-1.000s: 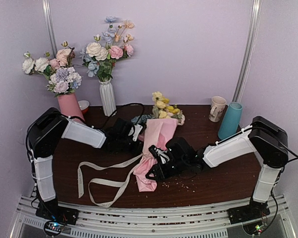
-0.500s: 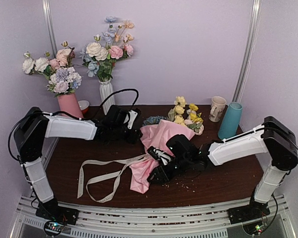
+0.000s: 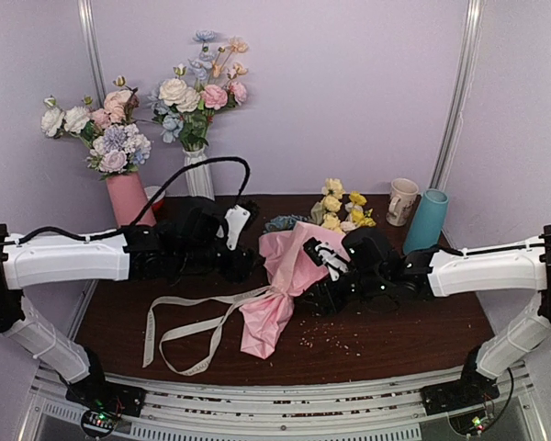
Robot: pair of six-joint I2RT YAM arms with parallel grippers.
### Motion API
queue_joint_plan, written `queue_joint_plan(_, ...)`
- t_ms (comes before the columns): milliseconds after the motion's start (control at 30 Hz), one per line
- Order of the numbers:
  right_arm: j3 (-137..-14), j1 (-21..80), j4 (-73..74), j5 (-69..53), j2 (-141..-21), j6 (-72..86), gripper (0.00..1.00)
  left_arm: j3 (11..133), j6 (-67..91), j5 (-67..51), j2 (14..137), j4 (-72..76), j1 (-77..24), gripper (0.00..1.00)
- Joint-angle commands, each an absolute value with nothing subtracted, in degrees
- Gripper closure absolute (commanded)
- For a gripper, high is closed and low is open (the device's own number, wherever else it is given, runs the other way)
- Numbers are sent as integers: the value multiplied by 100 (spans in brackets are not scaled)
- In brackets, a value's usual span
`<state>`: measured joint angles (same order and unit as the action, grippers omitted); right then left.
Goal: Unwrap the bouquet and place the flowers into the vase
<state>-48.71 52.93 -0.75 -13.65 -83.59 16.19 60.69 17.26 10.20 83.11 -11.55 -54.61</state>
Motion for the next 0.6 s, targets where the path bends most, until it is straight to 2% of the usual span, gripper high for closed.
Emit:
queue_joint_plan(0,-4795,5133,-245,-1141,-8404,1508,46,5769,2407,941,8355,-1204,-6000,43)
queue_joint_plan(567,-5570,5144,-246,-2496,-9159,1394,61,4572,3440,620,9071,680,-6170,57)
